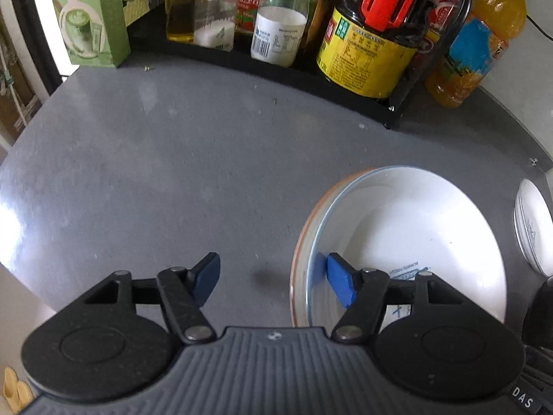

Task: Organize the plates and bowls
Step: 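Lower the 'Sweet' plate onto the flower plate and open both tools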

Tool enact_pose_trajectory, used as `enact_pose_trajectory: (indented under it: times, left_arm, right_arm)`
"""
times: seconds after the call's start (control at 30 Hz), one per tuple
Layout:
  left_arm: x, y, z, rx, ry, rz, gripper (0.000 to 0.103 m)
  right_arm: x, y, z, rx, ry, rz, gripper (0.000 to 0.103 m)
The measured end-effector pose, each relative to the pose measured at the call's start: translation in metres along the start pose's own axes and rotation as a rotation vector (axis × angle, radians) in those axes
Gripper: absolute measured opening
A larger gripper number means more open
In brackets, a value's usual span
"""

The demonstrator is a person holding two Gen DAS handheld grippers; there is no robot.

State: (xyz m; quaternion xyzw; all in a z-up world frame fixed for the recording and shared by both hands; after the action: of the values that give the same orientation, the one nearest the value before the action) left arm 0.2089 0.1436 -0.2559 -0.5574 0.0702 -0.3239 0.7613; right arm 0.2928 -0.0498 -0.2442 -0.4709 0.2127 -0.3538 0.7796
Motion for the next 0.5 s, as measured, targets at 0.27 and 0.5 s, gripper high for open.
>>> enact_pose_trajectory:
  times: [0.27,0.5]
  left_arm:
    - [0.0005,0.004,0.0041,-0.016,0.032,-0.029,0.066]
    - [0.0041,0.0029,0.007,-0.069,0.081,-0.008,0.065]
  right_arm:
    - [0.0014,0.0082,0.0009,-0.013,0.04,-0.049,0.034]
    - [0.004,0.0046,0.0058,-0.037,0.073,-0.066,0.034]
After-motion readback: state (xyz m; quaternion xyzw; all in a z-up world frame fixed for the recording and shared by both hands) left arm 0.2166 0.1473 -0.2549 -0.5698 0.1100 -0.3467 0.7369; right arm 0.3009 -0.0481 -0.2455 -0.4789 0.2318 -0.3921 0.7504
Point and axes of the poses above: each gripper's, at about its wrist camera, not at the fingertips, and y roughly the way its jaws point, x to its right, z to its top, the point moved 8 cm from there along y, roughly the way its jaws point, and after that the axes turned 14 degrees about -y, right-handed, at the moved point
